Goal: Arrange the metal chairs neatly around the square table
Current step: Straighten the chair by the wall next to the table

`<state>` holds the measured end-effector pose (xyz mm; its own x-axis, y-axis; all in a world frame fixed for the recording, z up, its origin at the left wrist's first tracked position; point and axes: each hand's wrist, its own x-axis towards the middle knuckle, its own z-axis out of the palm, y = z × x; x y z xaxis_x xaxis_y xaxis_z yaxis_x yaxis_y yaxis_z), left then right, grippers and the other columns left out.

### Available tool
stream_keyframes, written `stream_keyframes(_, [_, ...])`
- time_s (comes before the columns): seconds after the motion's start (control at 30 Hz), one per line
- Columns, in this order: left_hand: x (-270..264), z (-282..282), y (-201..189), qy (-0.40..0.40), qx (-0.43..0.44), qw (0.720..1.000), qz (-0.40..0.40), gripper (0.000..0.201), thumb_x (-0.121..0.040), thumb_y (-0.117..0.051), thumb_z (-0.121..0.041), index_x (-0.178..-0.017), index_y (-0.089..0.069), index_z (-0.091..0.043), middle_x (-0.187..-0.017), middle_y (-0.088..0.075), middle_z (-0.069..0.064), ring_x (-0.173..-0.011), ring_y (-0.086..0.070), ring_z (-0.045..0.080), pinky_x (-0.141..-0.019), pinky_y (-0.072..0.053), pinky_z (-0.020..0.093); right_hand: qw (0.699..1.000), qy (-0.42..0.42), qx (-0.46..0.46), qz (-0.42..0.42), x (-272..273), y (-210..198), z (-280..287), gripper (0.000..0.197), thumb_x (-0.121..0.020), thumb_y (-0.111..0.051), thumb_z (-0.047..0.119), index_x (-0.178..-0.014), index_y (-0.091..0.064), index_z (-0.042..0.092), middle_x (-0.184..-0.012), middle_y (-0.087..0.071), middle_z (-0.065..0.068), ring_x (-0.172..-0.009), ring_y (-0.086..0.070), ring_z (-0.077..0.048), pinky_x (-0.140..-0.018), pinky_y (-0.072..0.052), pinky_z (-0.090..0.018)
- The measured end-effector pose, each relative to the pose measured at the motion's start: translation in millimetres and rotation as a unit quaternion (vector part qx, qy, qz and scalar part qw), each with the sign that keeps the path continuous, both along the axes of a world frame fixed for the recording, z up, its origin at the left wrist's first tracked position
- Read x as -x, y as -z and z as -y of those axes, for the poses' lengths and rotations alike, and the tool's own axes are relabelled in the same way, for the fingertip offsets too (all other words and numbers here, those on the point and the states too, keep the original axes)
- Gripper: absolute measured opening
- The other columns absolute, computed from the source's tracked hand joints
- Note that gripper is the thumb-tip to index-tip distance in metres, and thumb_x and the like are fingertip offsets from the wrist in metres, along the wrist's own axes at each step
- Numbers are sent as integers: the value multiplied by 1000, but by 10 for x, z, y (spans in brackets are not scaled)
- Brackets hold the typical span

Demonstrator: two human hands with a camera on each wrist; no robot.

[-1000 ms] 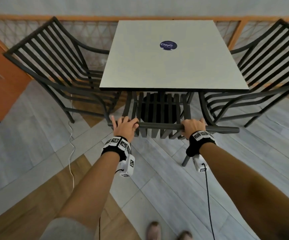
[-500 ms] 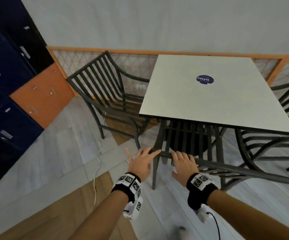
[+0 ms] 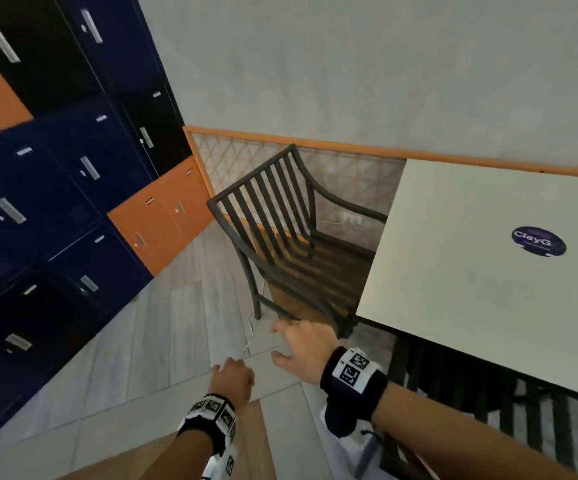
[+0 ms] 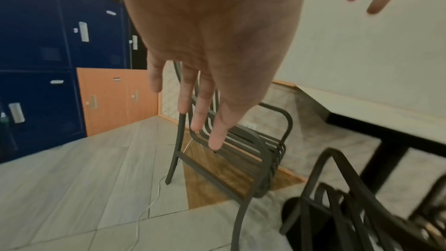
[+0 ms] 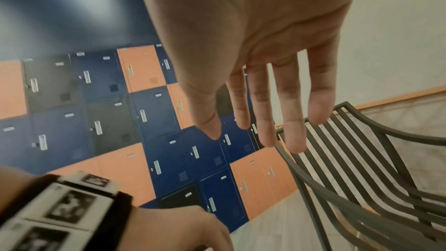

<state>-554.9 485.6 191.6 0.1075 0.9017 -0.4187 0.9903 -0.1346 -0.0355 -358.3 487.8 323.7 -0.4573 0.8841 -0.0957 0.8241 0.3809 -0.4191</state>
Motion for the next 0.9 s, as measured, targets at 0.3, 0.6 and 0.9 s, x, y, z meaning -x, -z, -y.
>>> stream_keyframes(0.3, [263,-1755,329,58,-13,998,20,31,-89,-40,-19,-107,-66,-23,-125,-57,1,-125,-44,22,-103,-32,40,997,19,69,38,429,707,-1723,33,-95,-41,35,-121,-44,15,-112,-64,-16,-101,-61,-34,-83,-50,-42])
stream_keyframes(0.6, [460,-3799,795,148,-32,987,-47,59,-89,-41,-5,-147,-28,-15,-157,-25,7,-147,-16,24,-121,-6,47,962,132,206,123,446,2155,-3443,67,-94,-43,14,-148,-4,19,-158,-9,-8,-138,-26,-32,-112,-29,-46])
stream_keyframes(0.9, [383,-4380,1251,196,-54,979,-9,70,-45,-81,-4,-113,-69,-19,-122,-69,6,-117,-63,25,-109,-26,49,934,151,300,124,239,2961,-3580,55,-98,-38,28,-146,-14,19,-142,-41,-20,-123,-47,-35,-104,-41,-44])
